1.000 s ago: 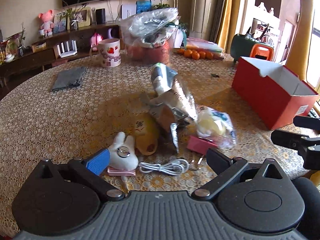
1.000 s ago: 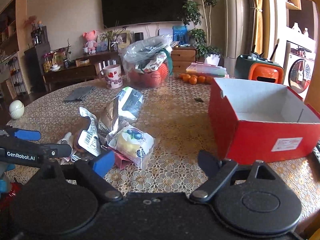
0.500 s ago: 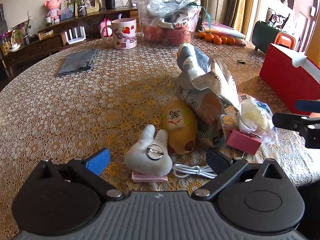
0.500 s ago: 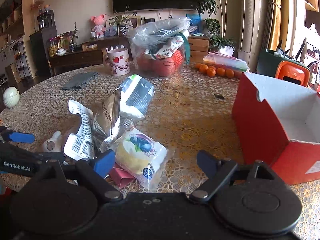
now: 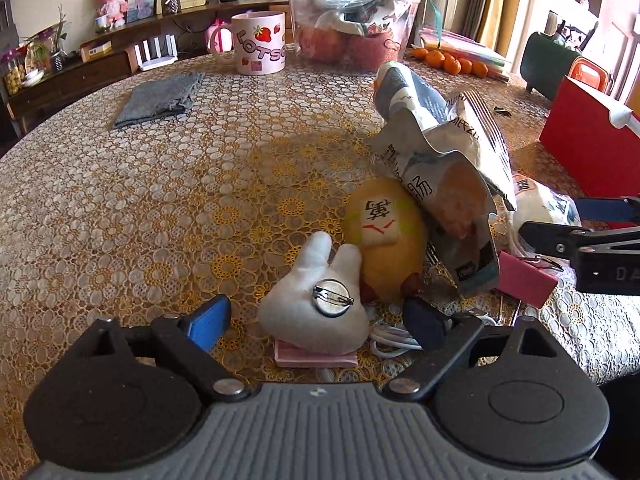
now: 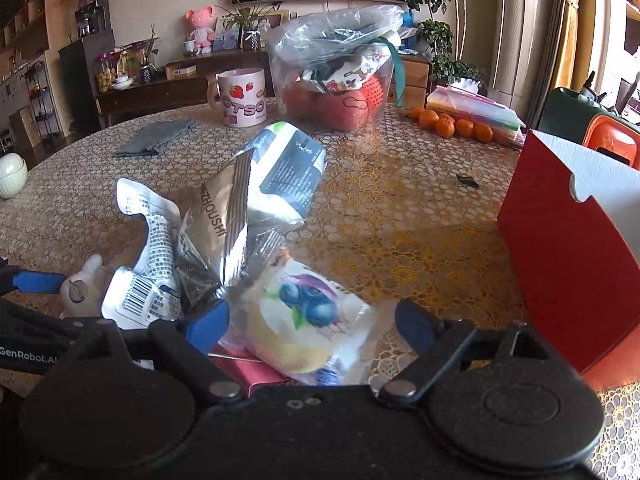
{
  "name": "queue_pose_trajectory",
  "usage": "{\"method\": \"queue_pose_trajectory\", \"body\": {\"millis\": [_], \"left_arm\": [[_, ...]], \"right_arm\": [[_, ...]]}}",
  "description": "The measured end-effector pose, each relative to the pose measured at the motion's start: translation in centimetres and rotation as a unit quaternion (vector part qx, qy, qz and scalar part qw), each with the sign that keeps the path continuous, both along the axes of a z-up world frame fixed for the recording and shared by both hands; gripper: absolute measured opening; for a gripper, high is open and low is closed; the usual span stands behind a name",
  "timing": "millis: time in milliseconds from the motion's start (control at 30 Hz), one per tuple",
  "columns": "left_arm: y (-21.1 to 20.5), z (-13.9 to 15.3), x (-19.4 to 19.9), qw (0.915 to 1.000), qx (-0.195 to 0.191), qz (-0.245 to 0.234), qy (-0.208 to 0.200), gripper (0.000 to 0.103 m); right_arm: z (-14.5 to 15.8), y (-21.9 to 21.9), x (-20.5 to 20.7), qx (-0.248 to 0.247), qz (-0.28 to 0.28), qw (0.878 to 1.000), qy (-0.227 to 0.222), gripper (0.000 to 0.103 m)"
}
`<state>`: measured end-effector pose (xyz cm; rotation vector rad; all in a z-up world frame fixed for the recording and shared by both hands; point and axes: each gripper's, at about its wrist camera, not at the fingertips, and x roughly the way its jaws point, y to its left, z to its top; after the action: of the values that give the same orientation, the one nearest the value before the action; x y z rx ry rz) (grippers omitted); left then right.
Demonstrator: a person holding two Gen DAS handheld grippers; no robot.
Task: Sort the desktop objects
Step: 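Grasp the white plush bunny with the left gripper while the right gripper grasps the blueberry bun package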
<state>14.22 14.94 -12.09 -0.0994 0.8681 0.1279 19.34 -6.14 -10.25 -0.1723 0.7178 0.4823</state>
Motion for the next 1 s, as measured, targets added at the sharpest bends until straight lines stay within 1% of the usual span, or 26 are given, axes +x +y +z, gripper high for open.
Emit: {"method": "queue_pose_trajectory", "body": {"millis": [167,200,267,333,500,567,633,700,733,800,1000], "left_arm": [[-0.2,-0.2,0.1,1.0000,-0.001,-0.004,-0.003,0.087],[-0.2,-0.2,0.1,1.0000,-0.003,-0.005,-0.003,0.084],[-0.4,-0.2,0.1,0.9999,0.001,-0.008,-0.006,0.082],[-0.6,-0.1,0.1,0.9999,0.003,-0.013,-0.008,0.073],[-0.8,-0.1,0.0,0.9999,0.002,-0.013,-0.009,0.068],[-0.8,0.0,-0.1,0.9999,0.002,-0.010,-0.009,0.064],[-0.7,0.1,-0.1,0.9999,0.011,-0.001,-0.008,0.049],[-0.4,0.2,-0.2,1.0000,0.004,0.005,-0.008,0.049],[-0.3,0.3,-0.2,0.9999,0.004,0.007,-0.008,0.049],[-0.3,0.4,-0.4,0.9998,0.013,0.011,-0.010,0.049],[-0.3,1.5,-0.9,0.9994,0.014,0.020,-0.022,0.049]], "right_arm": [[-0.5,0.2,0.4,-0.006,-0.005,1.000,0.004,0.087],[-0.5,0.2,0.4,-0.007,-0.003,1.000,0.004,0.084],[-0.5,0.3,0.3,-0.009,-0.003,1.000,0.002,0.082],[-0.5,0.4,0.3,-0.010,-0.005,1.000,0.001,0.080],[-0.3,0.2,0.2,-0.012,-0.008,1.000,-0.005,0.073],[-0.2,0.1,0.1,-0.011,-0.009,1.000,-0.004,0.071],[0.0,0.1,0.1,-0.010,-0.012,1.000,-0.005,0.069],[0.0,-0.1,-0.1,-0.013,-0.019,1.000,-0.008,0.068],[0.1,-0.2,-0.1,-0.013,-0.020,1.000,-0.008,0.065],[0.3,-0.5,-0.2,-0.010,-0.023,1.000,-0.008,0.061],[0.7,-1.7,-0.6,-0.012,-0.035,0.999,-0.012,0.060]]}}
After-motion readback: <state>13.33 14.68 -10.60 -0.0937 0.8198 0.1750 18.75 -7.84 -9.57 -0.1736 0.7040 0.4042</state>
